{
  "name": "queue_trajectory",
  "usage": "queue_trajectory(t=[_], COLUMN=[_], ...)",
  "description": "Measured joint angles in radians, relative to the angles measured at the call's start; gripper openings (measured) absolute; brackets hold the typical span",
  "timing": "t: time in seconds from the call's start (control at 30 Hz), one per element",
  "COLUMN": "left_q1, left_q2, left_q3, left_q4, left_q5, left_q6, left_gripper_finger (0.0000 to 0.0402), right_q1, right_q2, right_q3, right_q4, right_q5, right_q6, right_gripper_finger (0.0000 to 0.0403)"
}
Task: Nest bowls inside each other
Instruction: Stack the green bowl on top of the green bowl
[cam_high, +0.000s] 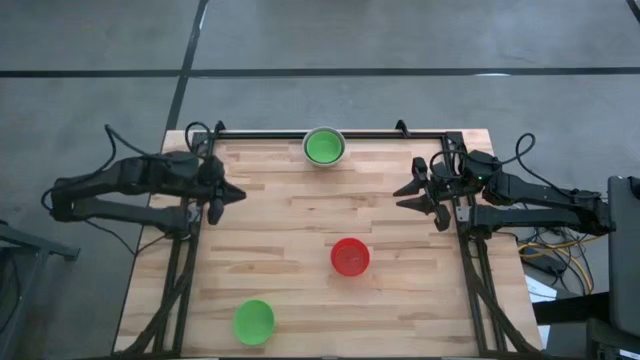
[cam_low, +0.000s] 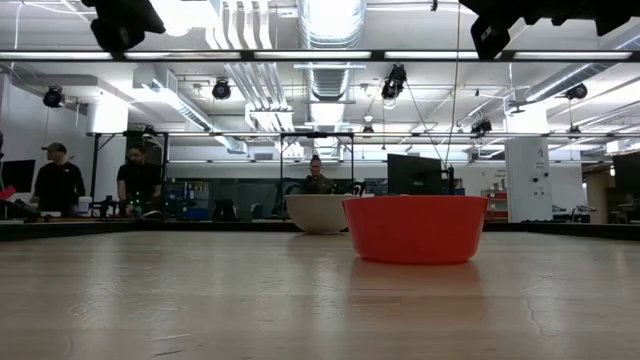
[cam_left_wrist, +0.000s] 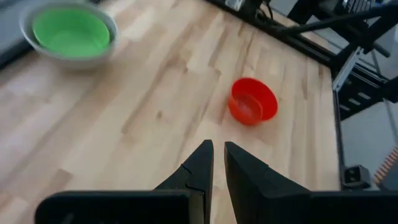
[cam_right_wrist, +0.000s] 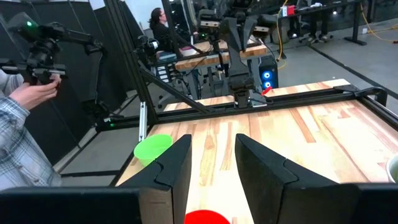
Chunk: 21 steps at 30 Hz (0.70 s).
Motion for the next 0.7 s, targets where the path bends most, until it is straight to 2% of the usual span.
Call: queue_trajectory(t=[0.3, 0.7], left_q1=[-0.063, -0.16], left_q2=[0.041, 0.169], left_q3=[0.0, 0.0], left_q4=[-0.145, -0.148], left_q5=[0.086, 0.177], left_q6=[-0.181, -0.416], left_gripper_finger=[0.0044, 0.0047], right_q1=[0.0, 0.0], right_q2=[0.0, 0.0], right_q3=[0.0, 0.0], right_q4=[0.0, 0.0], right_q5=[0.0, 0.0], right_q6=[0.001, -0.002], right_gripper_finger=[0.0121, 0.0121])
